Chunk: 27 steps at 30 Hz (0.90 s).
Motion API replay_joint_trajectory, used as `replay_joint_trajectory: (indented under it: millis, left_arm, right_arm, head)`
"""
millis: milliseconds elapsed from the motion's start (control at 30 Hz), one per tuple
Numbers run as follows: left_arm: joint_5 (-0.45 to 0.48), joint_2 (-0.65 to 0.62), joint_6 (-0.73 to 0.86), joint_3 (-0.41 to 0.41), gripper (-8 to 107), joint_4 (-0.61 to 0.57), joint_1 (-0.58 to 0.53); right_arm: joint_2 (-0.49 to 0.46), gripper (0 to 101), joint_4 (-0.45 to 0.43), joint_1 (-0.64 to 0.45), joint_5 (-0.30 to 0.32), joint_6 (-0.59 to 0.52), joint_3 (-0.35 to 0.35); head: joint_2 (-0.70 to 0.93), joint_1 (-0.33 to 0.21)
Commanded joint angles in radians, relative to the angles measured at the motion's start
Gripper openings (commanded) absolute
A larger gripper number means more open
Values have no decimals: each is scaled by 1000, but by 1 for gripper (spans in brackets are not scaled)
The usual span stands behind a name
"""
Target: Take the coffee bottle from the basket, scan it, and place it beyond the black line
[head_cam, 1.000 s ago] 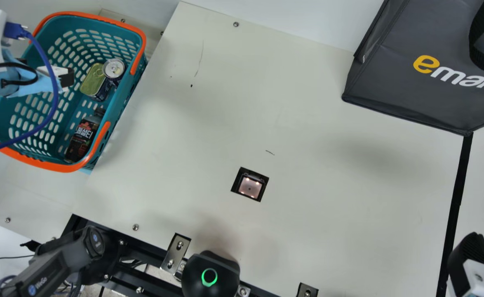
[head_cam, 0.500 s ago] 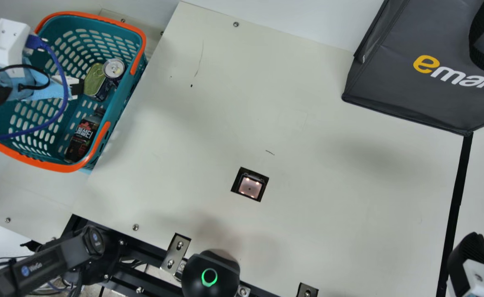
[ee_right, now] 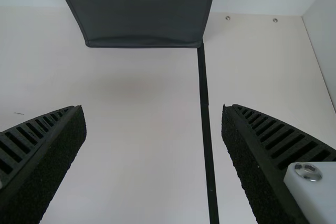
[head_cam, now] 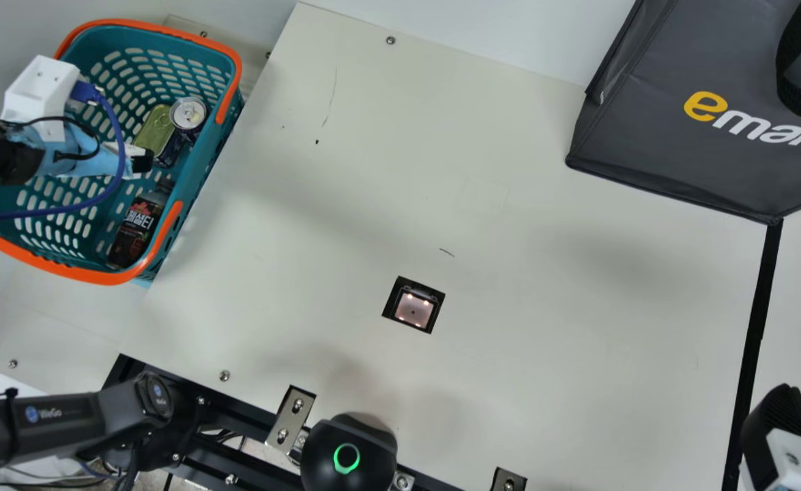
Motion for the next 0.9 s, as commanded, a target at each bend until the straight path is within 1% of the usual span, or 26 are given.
replay_joint_trajectory:
  millis: [0, 533, 867]
  left_arm:
    - [-19, 16, 14, 8, 90, -7, -3]
    - [-196, 159, 134, 63, 90, -108, -56]
    - [-282, 260, 285, 74, 90, -242, -65]
  right_arm:
    - [0, 91, 0, 0, 0, 0, 0]
    - [0, 91, 0, 0, 0, 0, 0]
    - [0, 91, 0, 0, 0, 0, 0]
  head:
    - [2, -26]
    - [2, -26]
    - [2, -26]
